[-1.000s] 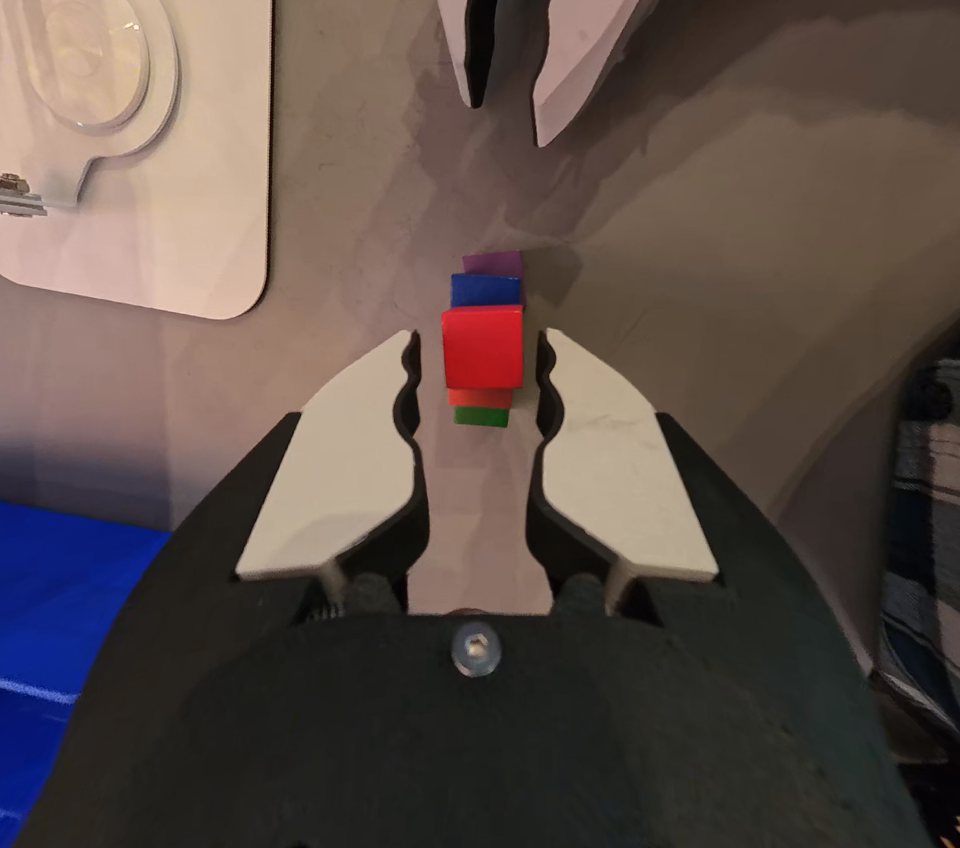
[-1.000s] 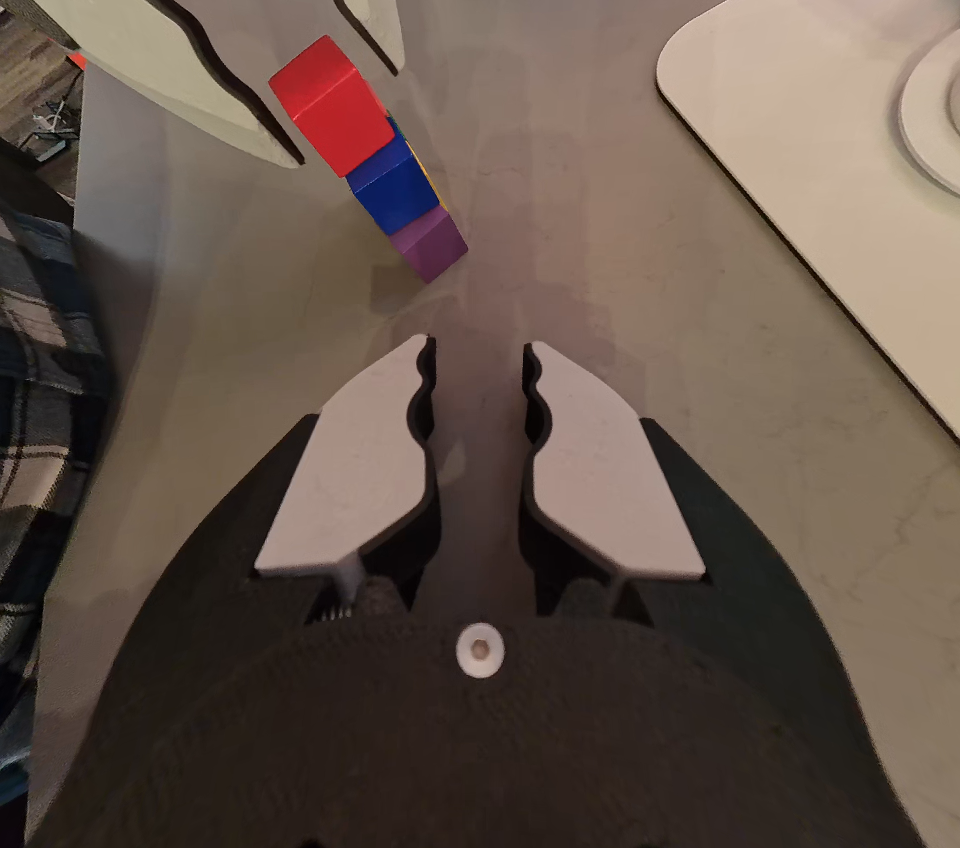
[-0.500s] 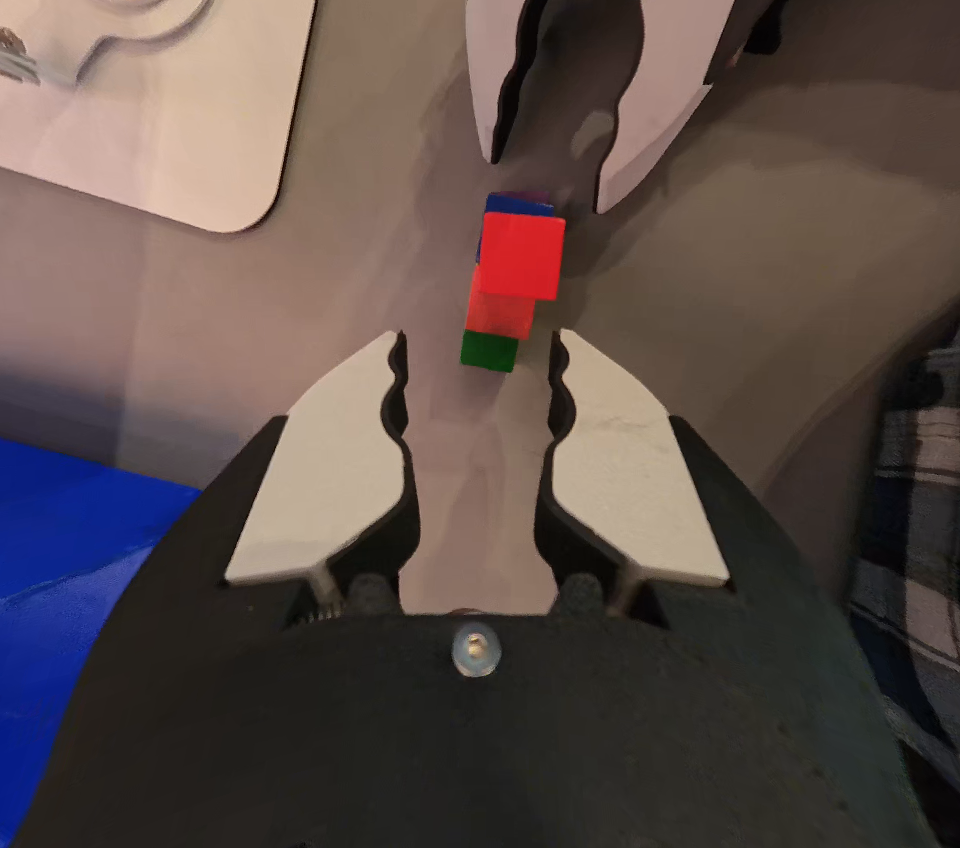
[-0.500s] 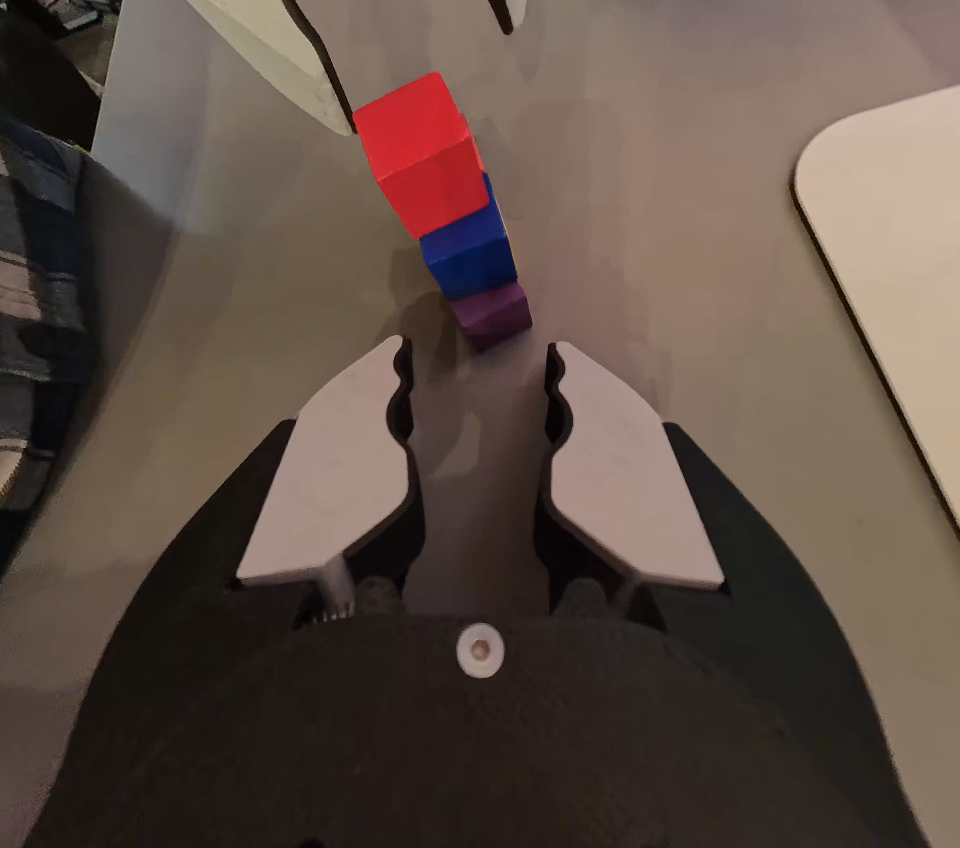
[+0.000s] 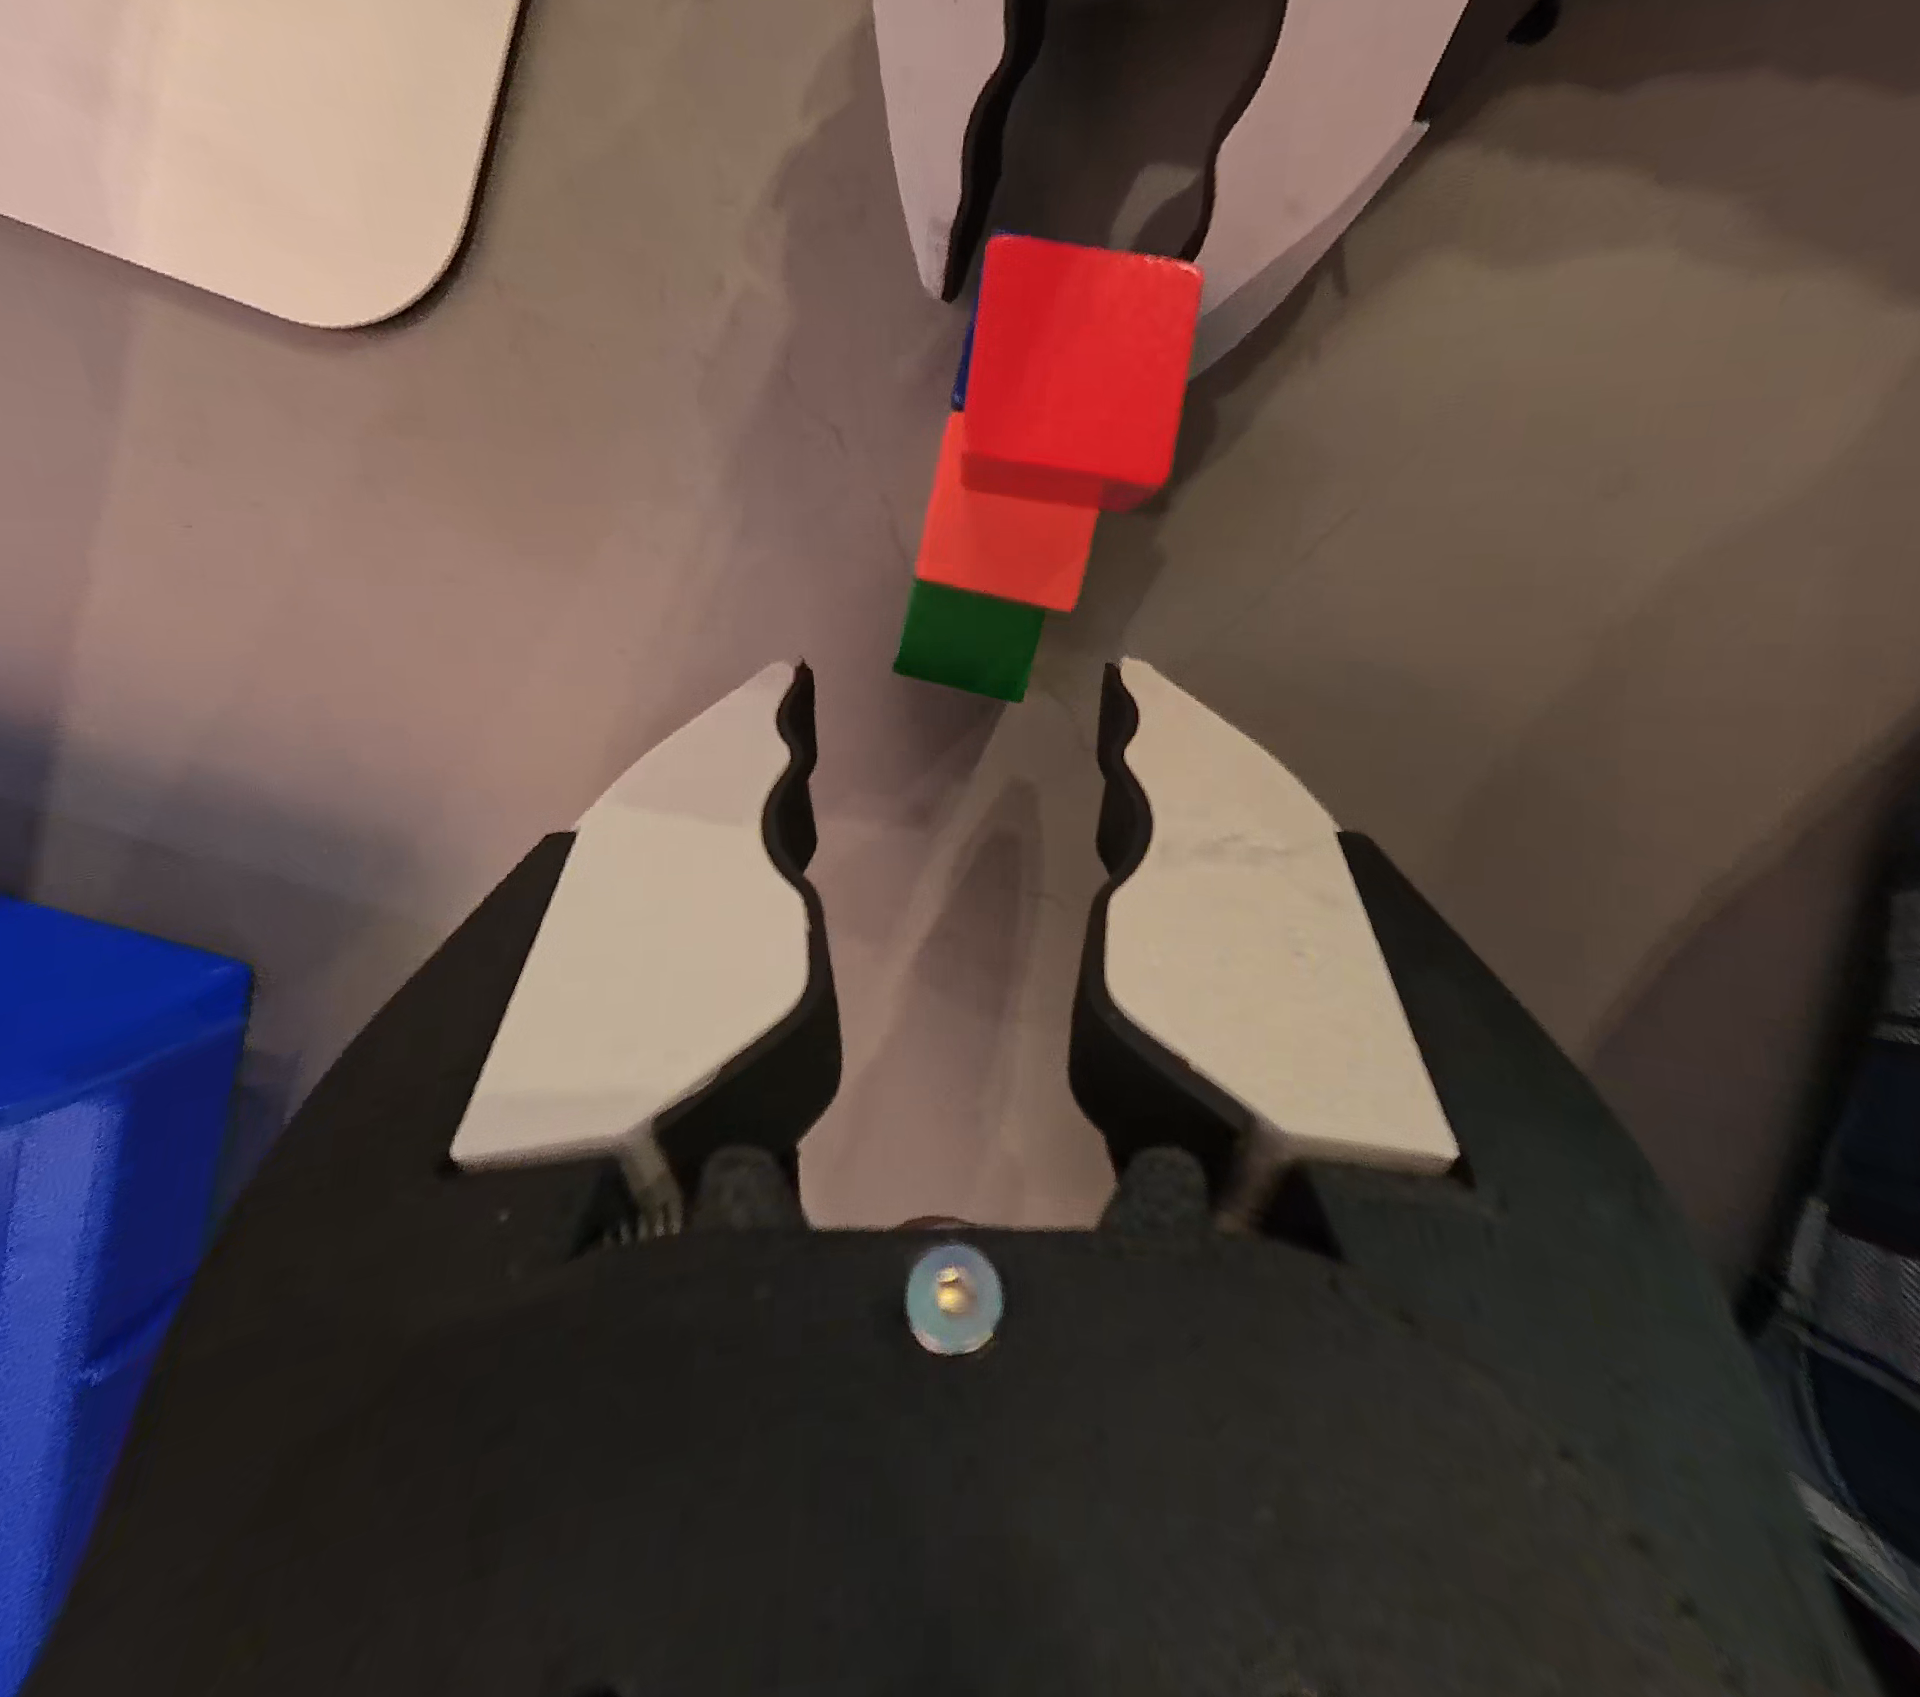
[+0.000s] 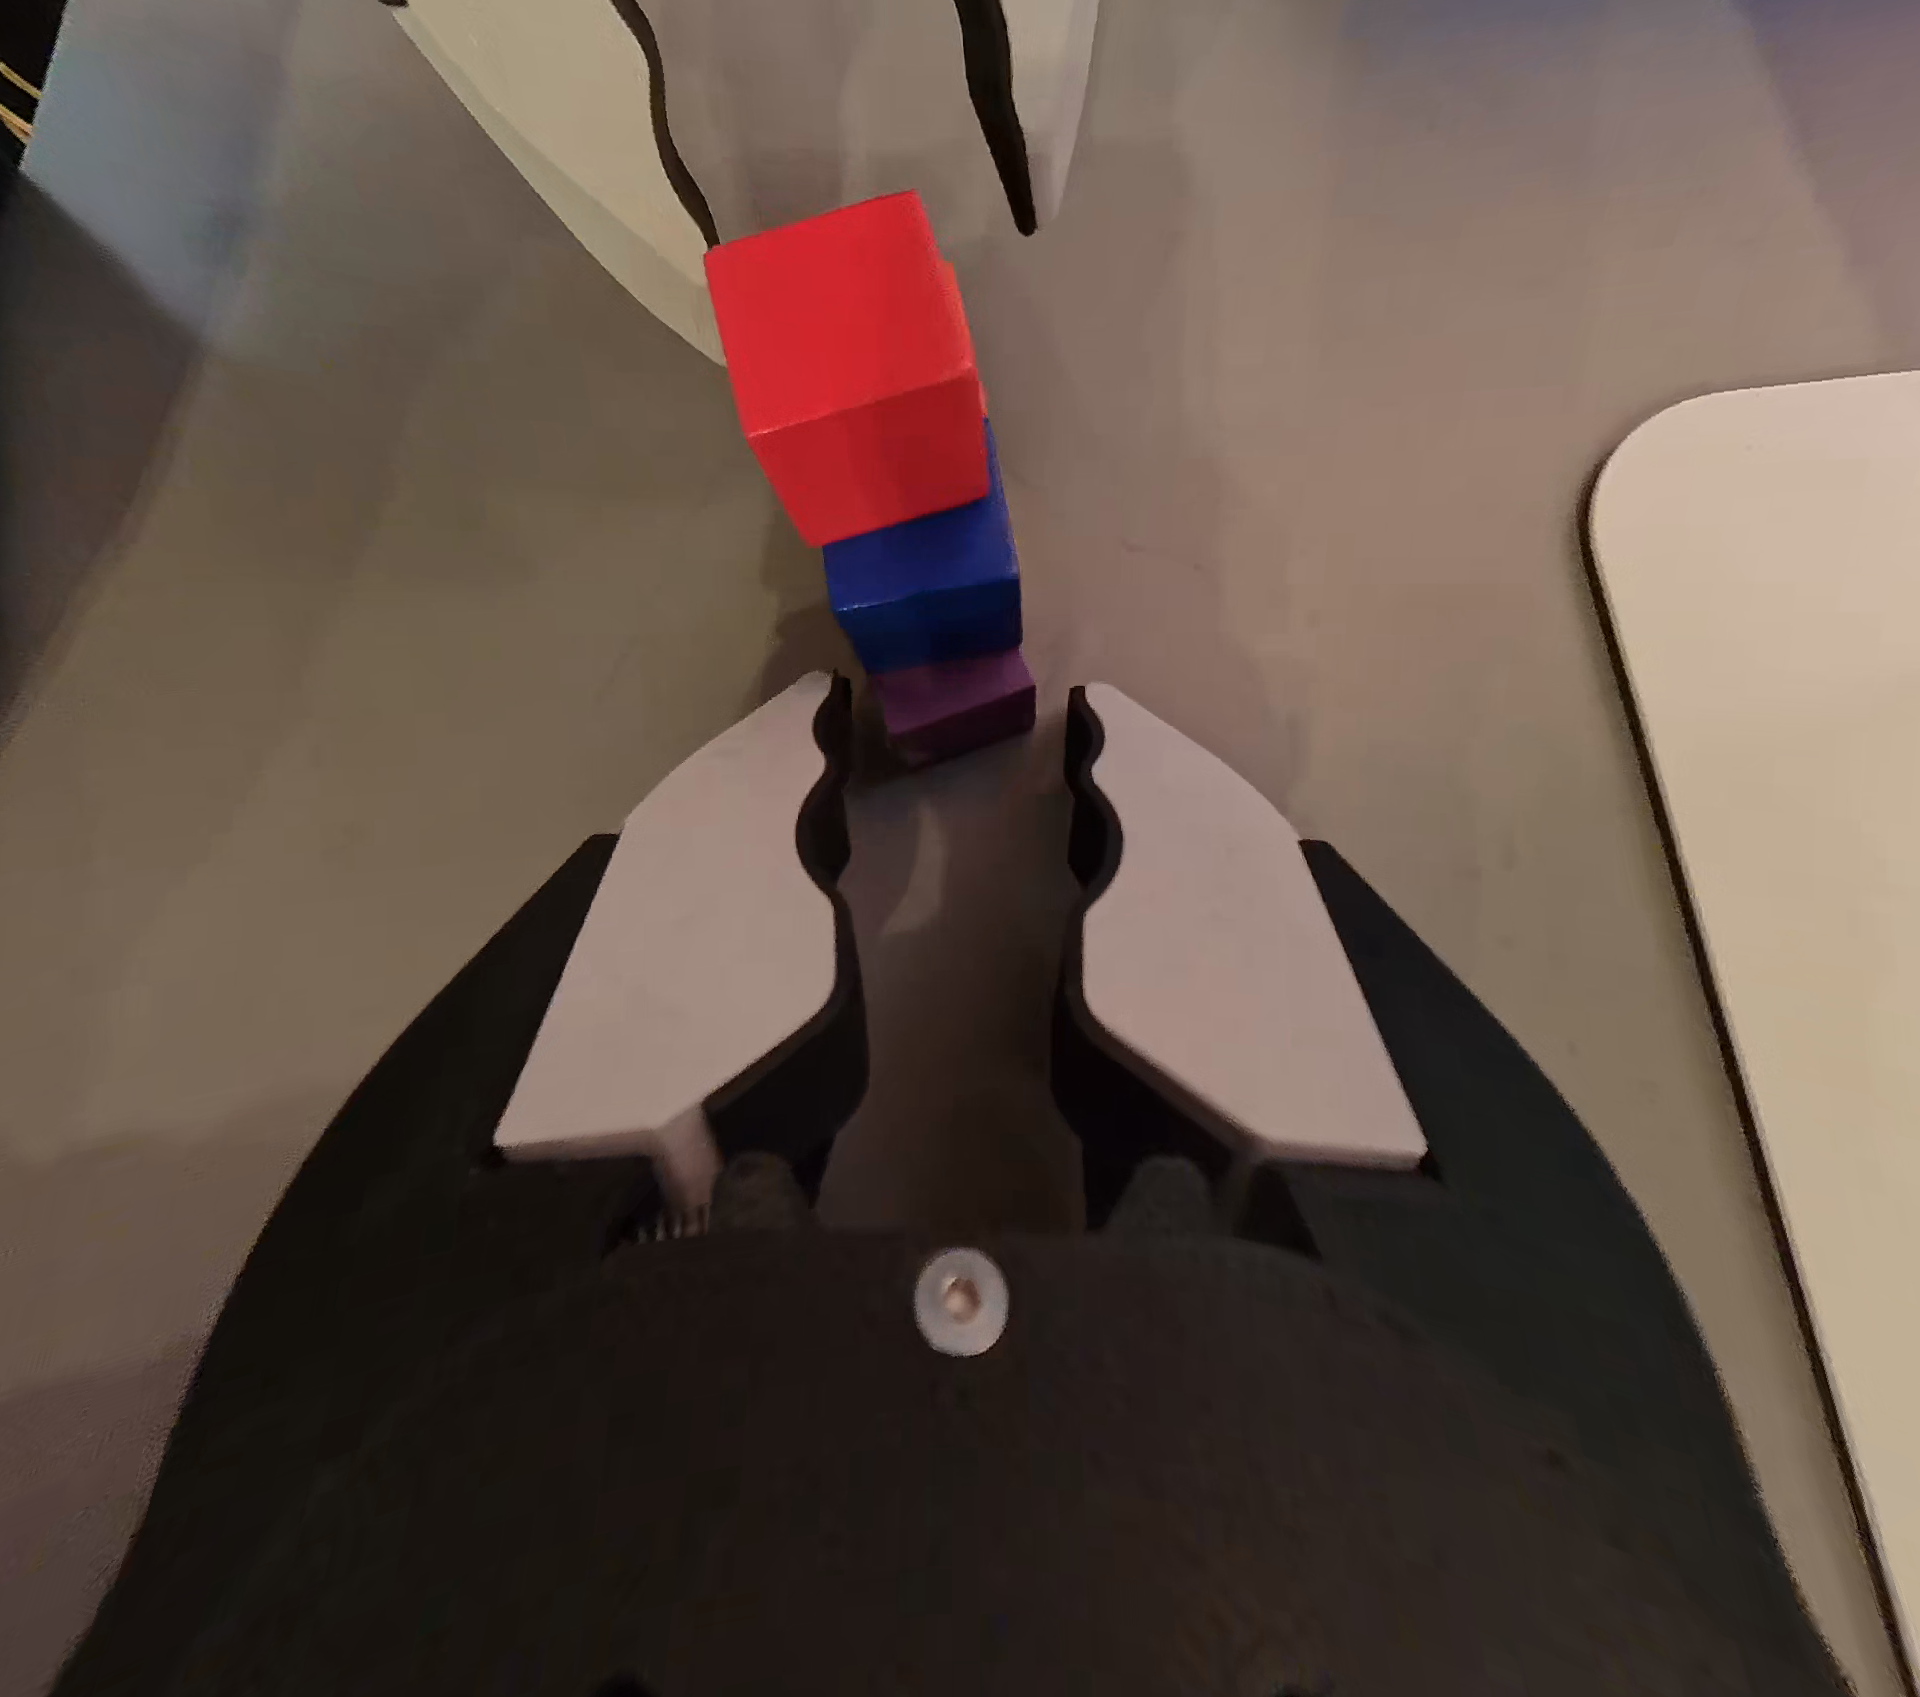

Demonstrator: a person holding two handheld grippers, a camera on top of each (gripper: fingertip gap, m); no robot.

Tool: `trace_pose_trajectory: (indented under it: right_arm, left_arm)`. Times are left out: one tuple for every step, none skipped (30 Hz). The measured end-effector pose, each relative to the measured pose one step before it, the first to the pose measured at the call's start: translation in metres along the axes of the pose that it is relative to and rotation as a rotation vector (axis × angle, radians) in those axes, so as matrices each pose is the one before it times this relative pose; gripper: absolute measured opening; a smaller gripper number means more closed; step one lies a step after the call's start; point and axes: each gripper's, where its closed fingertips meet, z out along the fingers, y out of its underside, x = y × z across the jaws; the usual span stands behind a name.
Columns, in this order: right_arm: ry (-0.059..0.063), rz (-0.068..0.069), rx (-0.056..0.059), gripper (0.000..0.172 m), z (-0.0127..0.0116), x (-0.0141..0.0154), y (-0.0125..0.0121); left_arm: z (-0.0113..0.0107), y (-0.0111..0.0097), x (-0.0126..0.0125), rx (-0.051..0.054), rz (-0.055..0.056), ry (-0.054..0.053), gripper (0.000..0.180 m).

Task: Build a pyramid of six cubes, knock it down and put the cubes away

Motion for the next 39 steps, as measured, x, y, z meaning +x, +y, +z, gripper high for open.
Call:
trace_pose_trajectory:
  right_arm:
    - [0.0057,-0.0049,-0.0025,0.039,0.00035,0.00015,0.00037]
    - [0.0059,-0.0022,-0.0016,0.038,0.00014,0.00031,0.00032]
    - [0.0048,0.0005,-0.0006,0.037,0.00014,0.00047,0.00006]
    - [0.003,0.0011,-0.0001,0.036,0.0001,0.00039,0.00004]
    - [0.0021,0.001,0.0001,0.036,0.00012,0.00028,0.00001]
    - [0.0008,0.0004,0.0,0.035,0.00011,0.00015,0.00002]
    - [0.0006,-0.0003,-0.0002,0.035,0.00027,-0.00002,-0.00009]
    - [0.001,-0.0009,-0.0004,0.035,0.00021,0.00001,-0.00001]
    - [0.0011,-0.0015,-0.0007,0.035,0.00035,0.0,-0.00012]
    - [0.0019,-0.0019,-0.0009,0.034,0.00029,0.00006,-0.00005]
    - [0.0025,-0.0018,-0.0009,0.034,0.00035,0.00006,-0.0001]
    - [0.0027,-0.0005,-0.0006,0.033,0.00026,0.00013,-0.00004]
    - [0.0022,0.0007,0.0,0.032,0.00011,0.00031,0.00003]
    - [0.001,0.0015,0.0003,0.032,0.00001,0.00017,-0.00004]
    - [0.001,0.0008,0.0001,0.032,-0.00005,0.00015,0.00004]
    - [0.0019,-0.0004,-0.0005,0.032,0.0001,0.00008,0.00009]
    - [0.0027,-0.001,-0.0008,0.032,0.00002,0.00008,0.00006]
    - [0.0023,-0.0016,-0.0008,0.032,0.00014,0.00001,0.00009]
    - [0.0018,-0.0002,-0.0004,0.032,0.00004,0.00004,0.0]
    - [0.0013,0.0007,0.0,0.032,0.00011,-0.00002,-0.0001]
    - [0.0001,-0.0006,-0.0002,0.033,0.00001,-0.00022,0.00002]
    - [0.0006,0.0001,-0.0002,0.035,0.00005,-0.00014,-0.00001]
    - [-0.0001,0.001,-0.0002,0.039,-0.00007,-0.00002,0.00007]
    - [-0.0037,0.0004,0.0025,0.041,-0.00033,-0.00069,-0.00024]
    - [-0.0036,0.0015,0.0053,0.042,-0.00069,-0.00072,-0.0005]
    - [-0.0016,0.0036,0.006,0.043,-0.0011,-0.00029,-0.00033]
    - [-0.0033,0.0052,0.0068,0.043,-0.00133,-0.00043,-0.00021]
    - [-0.0038,0.0058,0.0089,0.043,-0.00175,-0.00044,-0.00027]
    - [-0.0018,0.0058,0.0085,0.042,-0.00183,-0.00019,-0.00007]
    - [0.0007,0.0048,0.0046,0.041,-0.0017,0.00025,0.00045]
    - [0.0,0.003,0.0022,0.04,-0.00172,0.00004,0.00091]
    - [0.0015,0.0025,0.0022,0.038,-0.00182,0.00026,0.001]
    - [0.0025,0.0045,0.0018,0.036,-0.00182,0.00054,0.0011]
    - [0.001,0.0054,0.0025,0.034,-0.00174,0.00044,0.00084]
    - [-0.0012,0.0045,0.0048,0.034,-0.00154,0.00013,0.00024]
    - [-0.002,0.0034,0.0051,0.031,-0.00119,-0.00001,-0.00007]
    - [-0.0017,0.0022,0.0026,0.028,-0.00086,0.00006,0.00008]
    - [-0.0002,0.0009,-0.0022,0.026,-0.00049,0.00013,0.00067]
    - [0.001,0.0009,-0.0056,0.025,-0.00027,0.00025,0.00111]
  left_arm:
    - [0.0011,0.00129,0.00046,-0.005,0.0036,-0.0025,0.051]
    - [0.00107,0.00133,0.00029,-0.0061,0.0033,-0.0038,0.051]
    - [0.00116,0.00117,0.00038,-0.0047,0.0017,-0.0009,0.051]
    - [0.00106,0.00075,0.00063,-0.002,-0.0001,0.0015,0.051]
    - [0.00096,0.00051,0.0005,-0.0012,-0.0009,0.0011,0.051]
    - [0.00087,0.00065,0.00018,-0.0028,-0.0005,-0.0002,0.051]
    - [0.00081,0.00078,0.00008,-0.0033,0.0009,-0.0012,0.051]
    - [0.00071,0.00051,0.00017,-0.0026,0.001,-0.0002,0.051]
    - [0.00051,0.00028,0.0003,-0.0008,-0.0003,0.0006,0.051]
    - [0.0004,0.00007,0.00023,-0.0002,-0.0006,0.001,0.051]
    - [0.00045,0.00019,0.00001,-0.0009,-0.0006,-0.0008,0.051]
    - [0.0003,0.00007,0.00009,0.0005,0.0011,-0.0004,0.05]
    - [0.00032,0.00004,0.0001,0.0008,0.0012,-0.0003,0.049]
    - [0.00036,0.00018,-0.00023,-0.0002,-0.001,0.0001,0.049]
    - [0.00053,0.00028,-0.00021,-0.0006,-0.0028,0.0009,0.049]
    - [0.00048,0.00016,-0.00041,0.0002,-0.0018,0.0007,0.049]
    - [0.00054,0.00024,-0.00022,-0.0006,-0.0009,0.0012,0.048]
    - [0.0004,0.0001,-0.00034,0.0004,0.0003,0.0,0.048]
    - [0.00043,-0.00016,-0.00024,0.0019,0.0008,0.0003,0.047]
    - [0.0005,-0.00012,0.00004,0.0005,-0.0011,0.0019,0.047]
    - [0.00067,0.0004,-0.00014,-0.0019,-0.0015,0.0018,0.047]
    - [0.00063,0.00048,-0.00012,-0.0022,-0.0003,0.0009,0.047]
    - [0.00052,0.00027,-0.00001,-0.0008,0.0005,0.0012,0.047]
    - [0.00022,0.00025,0.00014,-0.0002,0.0003,0.0017,0.046]
    - [0.00022,0.00045,0.00011,-0.0014,-0.0003,0.0012,0.046]
    - [0.00005,0.00058,-0.00014,-0.0016,-0.0004,0.0005,0.046]
    - [-0.00013,0.00054,-0.00001,-0.0011,-0.0005,0.0011,0.046]
    - [-0.00024,0.0006,-0.00007,0.0003,0.0003,0.0011,0.045]
    - [-0.00032,0.00054,-0.00021,0.0007,-0.0004,0.0004,0.044]
    - [-0.0002,0.00073,-0.00046,-0.0002,-0.003,-0.0005,0.043]
    - [-0.00025,0.00062,-0.00051,0.0008,-0.0031,0.0005,0.043]
    - [-0.00029,0.00051,-0.00027,0.0018,-0.0022,0.0019,0.042]
    - [-0.00043,0.00034,-0.00041,0.0023,-0.0022,0.0001,0.042]
    - [-0.00054,0.00009,-0.00047,0.0029,-0.0023,-0.0002,0.041]
    - [-0.00047,0.00019,-0.00004,0.0029,-0.0022,0.0022,0.04]
    - [-0.00039,0.0002,-0.00033,0.0019,-0.0029,0.0008,0.04]
    - [-0.00044,0.00009,-0.00026,0.0027,-0.0017,0.0002,0.039]
    - [-0.00021,0.00028,-0.00017,0.0021,-0.0011,0.0014,0.039]
    - [-0.00016,0.00059,-0.00006,-0.0001,-0.0019,0.0027,0.038]
